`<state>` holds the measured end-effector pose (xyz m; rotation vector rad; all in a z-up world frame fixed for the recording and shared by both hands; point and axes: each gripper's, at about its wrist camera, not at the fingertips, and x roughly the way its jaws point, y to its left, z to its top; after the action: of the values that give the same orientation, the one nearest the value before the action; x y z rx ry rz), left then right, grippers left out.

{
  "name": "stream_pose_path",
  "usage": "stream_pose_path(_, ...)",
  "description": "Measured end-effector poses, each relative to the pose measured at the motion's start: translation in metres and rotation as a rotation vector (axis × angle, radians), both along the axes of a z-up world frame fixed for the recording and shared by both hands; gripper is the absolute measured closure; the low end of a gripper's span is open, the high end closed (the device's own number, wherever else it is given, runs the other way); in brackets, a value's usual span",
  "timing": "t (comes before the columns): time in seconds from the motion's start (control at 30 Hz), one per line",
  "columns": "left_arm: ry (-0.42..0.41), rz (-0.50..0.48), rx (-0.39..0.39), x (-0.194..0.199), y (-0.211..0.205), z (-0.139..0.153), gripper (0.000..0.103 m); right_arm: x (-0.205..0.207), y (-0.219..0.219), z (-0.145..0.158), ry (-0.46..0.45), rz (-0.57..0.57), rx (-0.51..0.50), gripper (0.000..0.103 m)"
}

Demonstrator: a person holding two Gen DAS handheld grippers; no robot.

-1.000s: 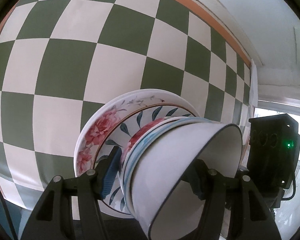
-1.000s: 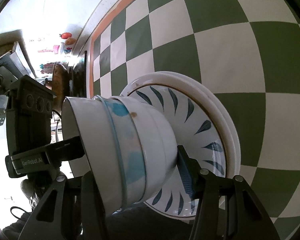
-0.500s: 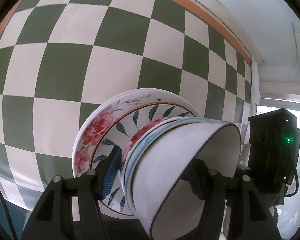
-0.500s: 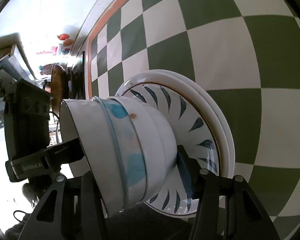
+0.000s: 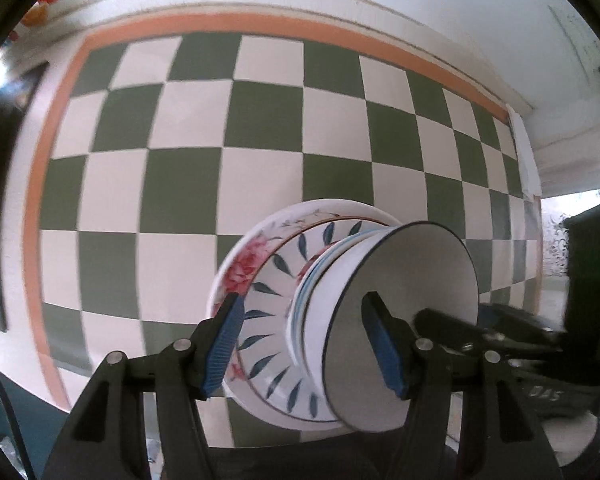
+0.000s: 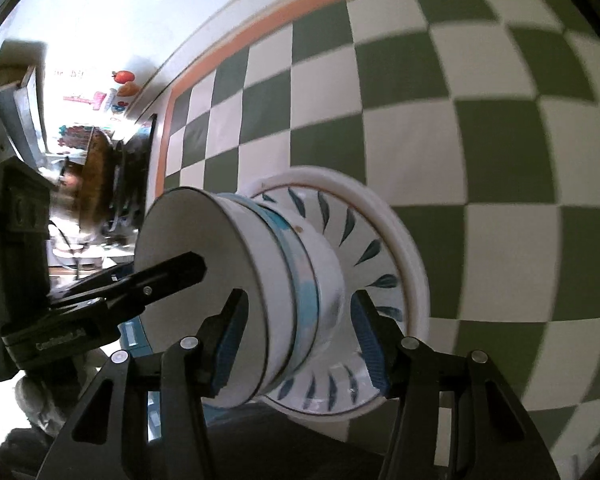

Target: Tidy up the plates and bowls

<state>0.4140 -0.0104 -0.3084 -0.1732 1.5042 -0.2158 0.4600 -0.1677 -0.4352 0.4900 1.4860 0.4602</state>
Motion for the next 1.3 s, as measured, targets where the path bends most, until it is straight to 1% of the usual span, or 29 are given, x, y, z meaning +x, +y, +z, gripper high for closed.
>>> stream_pose_path(0.07,-0.015,-0.005,0.013,-0.005,0.002,0.006,0.044,-0.005,-0.002,0.015,-0.042,-0.006,-0.047,0.047)
stream_pose_path(0.2,-0.073,-0.019,0.054,-0.016,0.004,0.023,0.043,-0.020,-0.004,0.043,-0.114,-0.017,-0.135,0.046)
stream_pose_path(0.27,-0.103,-0.031,0.072,-0.021,0.003,0.031,0.034,-0.029,-0.003,0.057,-0.142,-0.026,-0.184,0.044)
stream_pose_path(0.33,-0.136,-0.027,0.084,-0.025,0.006,0.039,0.015,-0.038,-0.003,0.068,-0.162,-0.038,-0.214,0.036)
stream_pose_path(0.4,-0.170,-0.022,0.111,-0.030,0.008,0.046,0.007,-0.047,-0.003,0.078,-0.181,-0.060,-0.242,0.019)
stream_pose_path(0.43,-0.186,-0.021,0.130,-0.032,0.010,0.049,0.005,-0.052,-0.002,0.083,-0.193,-0.067,-0.254,0.016)
stream_pose_path(0.5,-0.216,-0.022,0.146,-0.036,0.012,0.057,0.005,-0.061,0.000,0.092,-0.210,-0.082,-0.294,0.012)
stream_pose_path(0.63,-0.319,-0.019,0.174,-0.047,0.015,0.077,0.004,-0.079,0.001,0.110,-0.280,-0.141,-0.349,0.008)
stream_pose_path(0.73,-0.365,0.001,0.154,-0.055,0.016,0.090,0.004,-0.090,0.001,0.122,-0.332,-0.171,-0.391,0.005)
stream_pose_path(0.8,-0.400,0.014,0.158,-0.062,0.016,0.098,0.004,-0.097,-0.001,0.131,-0.363,-0.188,-0.409,0.004)
stream_pose_path(0.87,-0.422,0.030,0.141,-0.070,0.015,0.106,0.004,-0.106,-0.005,0.140,-0.385,-0.204,-0.417,0.004)
stream_pose_path(0.93,-0.441,0.035,0.141,-0.078,0.014,0.112,0.000,-0.115,-0.007,0.149,-0.414,-0.209,-0.427,0.003)
stream_pose_path(1.07,-0.458,0.053,0.145,-0.099,0.010,0.123,0.000,-0.136,-0.011,0.169,-0.470,-0.211,-0.437,0.003)
stream_pose_path(1.13,-0.470,0.062,0.143,-0.114,0.008,0.131,0.000,-0.146,-0.013,0.176,-0.482,-0.210,-0.424,0.003)
stream_pose_path(1.3,-0.518,0.092,0.166,-0.160,0.002,0.156,0.000,-0.186,-0.015,0.203,-0.543,-0.183,-0.424,0.002)
